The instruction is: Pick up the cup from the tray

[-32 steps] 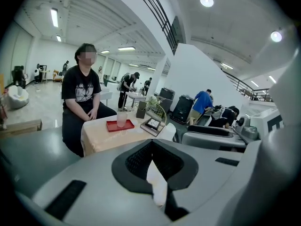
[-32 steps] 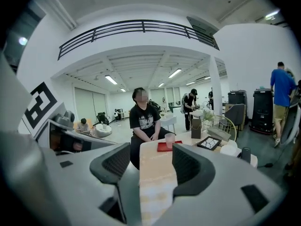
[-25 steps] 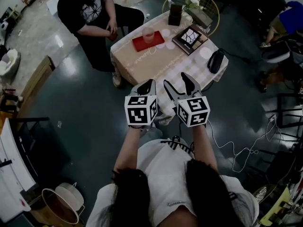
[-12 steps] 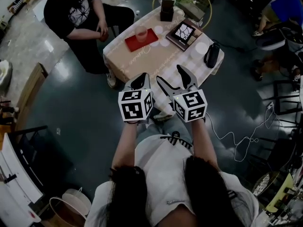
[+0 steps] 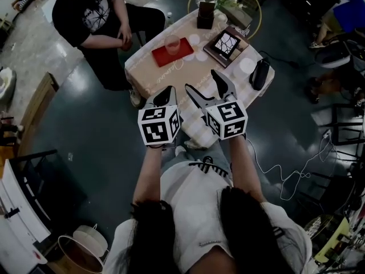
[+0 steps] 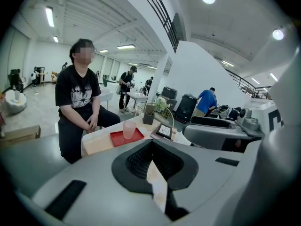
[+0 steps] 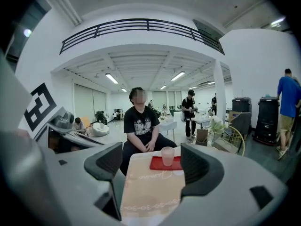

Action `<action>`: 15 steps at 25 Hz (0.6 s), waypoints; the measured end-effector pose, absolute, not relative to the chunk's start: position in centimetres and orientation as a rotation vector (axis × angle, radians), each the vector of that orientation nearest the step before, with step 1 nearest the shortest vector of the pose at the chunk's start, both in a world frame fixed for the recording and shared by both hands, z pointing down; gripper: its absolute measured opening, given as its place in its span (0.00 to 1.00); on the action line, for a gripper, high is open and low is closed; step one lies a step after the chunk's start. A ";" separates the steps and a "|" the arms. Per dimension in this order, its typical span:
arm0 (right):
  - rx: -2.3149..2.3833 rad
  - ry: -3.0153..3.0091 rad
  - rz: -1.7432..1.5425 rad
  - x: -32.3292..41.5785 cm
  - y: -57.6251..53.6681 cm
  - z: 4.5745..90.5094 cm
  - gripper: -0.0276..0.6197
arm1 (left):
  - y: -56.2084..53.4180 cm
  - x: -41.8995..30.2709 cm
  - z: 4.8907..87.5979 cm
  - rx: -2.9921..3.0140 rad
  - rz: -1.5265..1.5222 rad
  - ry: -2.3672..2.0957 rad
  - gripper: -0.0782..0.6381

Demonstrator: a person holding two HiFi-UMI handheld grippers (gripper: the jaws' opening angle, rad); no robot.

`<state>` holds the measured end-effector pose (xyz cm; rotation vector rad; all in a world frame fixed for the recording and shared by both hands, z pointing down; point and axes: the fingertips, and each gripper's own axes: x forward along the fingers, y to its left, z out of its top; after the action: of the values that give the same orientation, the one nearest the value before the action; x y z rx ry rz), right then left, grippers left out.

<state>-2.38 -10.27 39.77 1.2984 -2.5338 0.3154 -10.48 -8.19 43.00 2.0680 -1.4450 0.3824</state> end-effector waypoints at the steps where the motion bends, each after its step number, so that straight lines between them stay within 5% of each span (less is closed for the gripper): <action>1: 1.286 -2.535 0.312 -2.5 -11.0 39.9 0.61 | -8.7 -10.6 43.1 2.058 0.382 -1.455 0.12; 15: 1.053 -2.511 0.305 -5.3 -21.9 44.6 0.64 | -17.7 -11.9 47.2 1.856 0.344 -1.546 0.12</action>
<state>-5.35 -21.94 44.65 1.0531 -2.5115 0.3046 -11.89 -17.70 47.19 1.8556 -1.5463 0.3435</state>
